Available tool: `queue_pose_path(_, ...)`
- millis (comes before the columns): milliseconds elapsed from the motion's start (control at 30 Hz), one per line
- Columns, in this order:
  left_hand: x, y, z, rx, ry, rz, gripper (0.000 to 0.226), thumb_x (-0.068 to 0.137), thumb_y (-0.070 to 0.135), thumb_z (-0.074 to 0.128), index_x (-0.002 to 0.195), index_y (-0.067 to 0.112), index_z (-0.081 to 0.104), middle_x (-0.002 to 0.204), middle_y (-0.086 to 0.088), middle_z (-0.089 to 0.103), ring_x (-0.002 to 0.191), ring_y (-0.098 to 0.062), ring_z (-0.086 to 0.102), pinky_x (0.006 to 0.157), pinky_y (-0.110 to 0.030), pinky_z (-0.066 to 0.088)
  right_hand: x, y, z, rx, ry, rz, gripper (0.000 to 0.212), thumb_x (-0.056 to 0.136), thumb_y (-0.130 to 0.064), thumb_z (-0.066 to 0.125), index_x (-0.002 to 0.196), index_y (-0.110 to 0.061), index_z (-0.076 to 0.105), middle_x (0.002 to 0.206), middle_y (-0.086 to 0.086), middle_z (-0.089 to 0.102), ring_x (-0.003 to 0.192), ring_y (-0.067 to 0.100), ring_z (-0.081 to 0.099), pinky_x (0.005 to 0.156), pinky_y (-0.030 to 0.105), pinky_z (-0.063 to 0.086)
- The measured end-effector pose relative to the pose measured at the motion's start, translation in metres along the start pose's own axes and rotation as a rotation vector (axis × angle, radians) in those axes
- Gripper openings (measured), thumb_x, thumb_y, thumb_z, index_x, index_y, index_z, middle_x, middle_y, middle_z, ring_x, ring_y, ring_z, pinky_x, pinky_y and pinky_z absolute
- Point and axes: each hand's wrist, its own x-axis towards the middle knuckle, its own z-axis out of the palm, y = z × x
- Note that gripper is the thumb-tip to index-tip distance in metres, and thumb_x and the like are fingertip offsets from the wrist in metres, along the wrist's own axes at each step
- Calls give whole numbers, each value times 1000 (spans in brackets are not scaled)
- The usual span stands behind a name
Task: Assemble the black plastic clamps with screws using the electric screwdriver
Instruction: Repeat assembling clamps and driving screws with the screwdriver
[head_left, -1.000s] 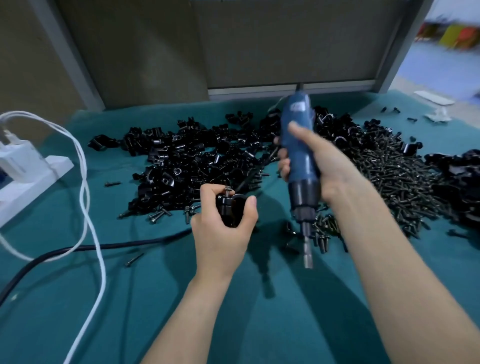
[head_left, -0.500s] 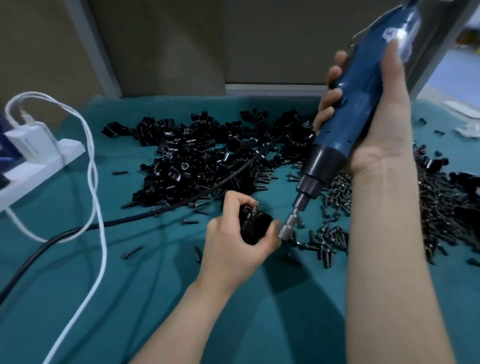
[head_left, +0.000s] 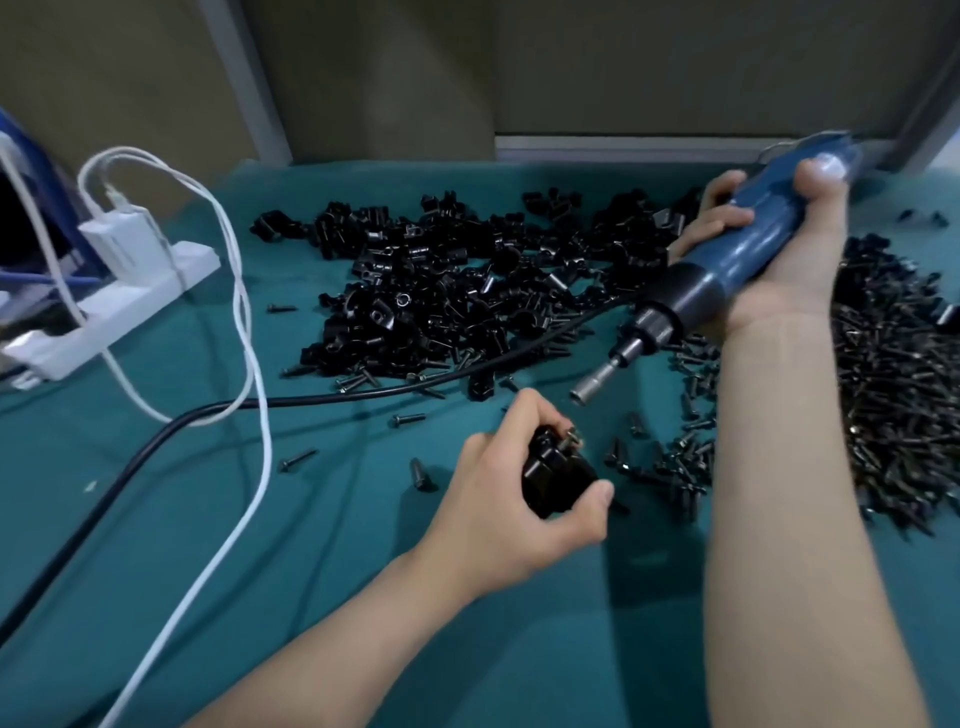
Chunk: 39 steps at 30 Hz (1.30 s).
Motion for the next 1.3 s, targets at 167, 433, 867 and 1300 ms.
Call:
queue_pose_path(167, 2, 2, -2, -62, 19, 37, 29, 72, 46, 62, 88, 36, 39, 66, 3, 55, 52, -7, 48, 56, -14, 38, 4, 11, -5, -22, 10, 51, 26, 76, -36, 56, 82, -11, 52, 74, -4, 58, 41, 7, 45, 42, 17, 41)
queue_pose_path(433, 2, 2, -2, -121, 51, -20, 28, 70, 48, 61, 85, 40, 39, 66, -11, 61, 62, -33, 59, 62, -51, 50, 4, 10, -4, -16, -1, 66, 27, 76, -36, 57, 84, -11, 52, 76, -3, 58, 41, 8, 46, 41, 18, 42)
queue_pose_path(867, 4, 2, -2, -332, 1, -72, 31, 72, 41, 61, 87, 22, 41, 60, -11, 59, 50, -15, 49, 50, -27, 41, 6, 17, -2, 28, -164, 21, 29, 79, -40, 52, 87, -12, 53, 76, -4, 57, 41, 6, 47, 40, 18, 42)
queue_pose_path(1300, 5, 3, -3, -568, -100, -165, 32, 74, 36, 60, 88, 13, 41, 55, -3, 58, 39, 1, 43, 46, -7, 33, 8, 21, -4, 83, -220, -18, 27, 78, -38, 50, 84, -12, 52, 69, -2, 57, 39, 7, 47, 39, 19, 43)
